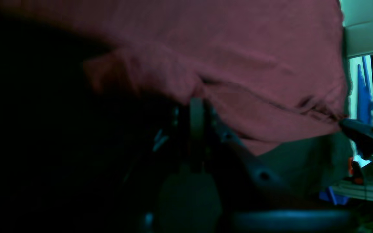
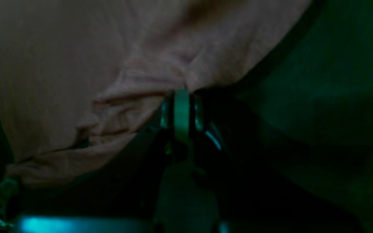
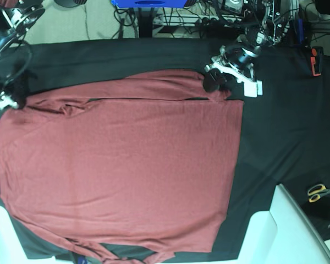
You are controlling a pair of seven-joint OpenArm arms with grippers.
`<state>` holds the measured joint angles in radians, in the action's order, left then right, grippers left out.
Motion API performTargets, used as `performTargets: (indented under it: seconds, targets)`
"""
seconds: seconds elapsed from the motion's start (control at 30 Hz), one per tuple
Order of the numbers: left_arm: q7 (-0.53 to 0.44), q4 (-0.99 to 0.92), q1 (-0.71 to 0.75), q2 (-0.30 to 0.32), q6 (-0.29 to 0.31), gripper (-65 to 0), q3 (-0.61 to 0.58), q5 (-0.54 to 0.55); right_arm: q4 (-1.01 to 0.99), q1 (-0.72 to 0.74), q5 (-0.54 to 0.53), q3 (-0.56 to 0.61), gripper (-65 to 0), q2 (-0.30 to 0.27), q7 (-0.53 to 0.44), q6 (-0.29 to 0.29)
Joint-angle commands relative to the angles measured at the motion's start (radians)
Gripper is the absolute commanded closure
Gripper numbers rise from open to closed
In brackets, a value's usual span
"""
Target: Fold the T-shirt properly
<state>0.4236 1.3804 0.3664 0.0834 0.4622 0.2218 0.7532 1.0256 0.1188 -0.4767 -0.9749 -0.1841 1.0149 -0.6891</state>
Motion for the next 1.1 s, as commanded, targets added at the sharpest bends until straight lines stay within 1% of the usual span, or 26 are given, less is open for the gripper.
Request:
performTargets:
  seconds: [0.0, 0.07, 0.13, 0.2, 0.3, 0.4, 0.57, 0.67, 0.77, 0.8, 0.9, 0.97, 1.07]
  targets:
    - [-0.004, 0.041, 0.003, 0.003, -0.012, 0.0, 0.001, 0.015, 0.032, 0.017, -0.021, 0.001, -0.2, -0.021, -0.001, -0.009]
    - [0.048, 0.073, 0.001, 0.003, -0.032, 0.0, 0.004, 0.015, 0.046, 0.02, -0.021, 0.007, -0.2, -0.021, 0.012, -0.009]
    - [0.094, 0.101, -0.008, 0.002, -0.032, 0.0, 0.009, 0.015, 0.052, 0.026, -0.021, 0.066, -0.2, -0.022, 0.012, -0.009]
    - [0.103, 0.124, -0.019, -0.012, -0.032, 0.0, 0.011, 0.015, 0.051, 0.032, -0.021, 0.113, -0.2, -0.022, 0.009, -0.009]
    - [0.105, 0.132, -0.037, -0.015, -0.033, 0.0, 0.012, 0.015, 0.051, 0.037, -0.021, 0.147, -0.2, -0.019, 0.008, -0.009]
    - [0.105, 0.133, -0.043, -0.017, -0.033, 0.0, 0.011, 0.015, 0.051, 0.054, -0.021, 0.149, -0.2, -0.019, 0.008, 0.045]
    - [0.106, 0.119, -0.066, -0.017, -0.033, 0.0, 0.011, 0.015, 0.043, 0.095, -0.021, 0.15, -0.2, -0.024, 0.017, 0.056]
    - [0.108, 0.118, -0.093, -0.017, -0.035, 0.0, 0.012, 0.015, 0.043, 0.118, -0.021, 0.15, -0.2, -0.024, 0.017, 0.107]
    - [0.169, 0.116, -0.132, -0.017, -0.036, 0.0, 0.015, 0.015, 0.043, 0.14, -0.021, 0.15, -0.2, -0.024, 0.015, 0.133]
    - [0.183, 0.116, -0.145, -0.017, -0.047, 0.0, 0.015, 0.015, 0.043, 0.144, -0.021, 0.15, -0.2, -0.024, 0.014, 0.142]
    - [0.199, 0.116, -0.188, -0.017, -0.116, 0.0, 0.014, 0.015, 0.042, 0.163, -0.021, 0.15, -0.2, -0.024, 0.009, 0.193]
    - [0.199, 0.116, -0.22, -0.017, -0.133, 0.0, 0.008, 0.015, 0.042, 0.167, -0.023, 0.149, -0.2, -0.025, 0.008, 0.225]
    - [0.2, 0.113, -0.263, -0.017, -0.133, 0.0, 0.003, 0.015, 0.042, 0.181, -0.023, 0.142, -0.2, -0.021, 0.008, 0.246]
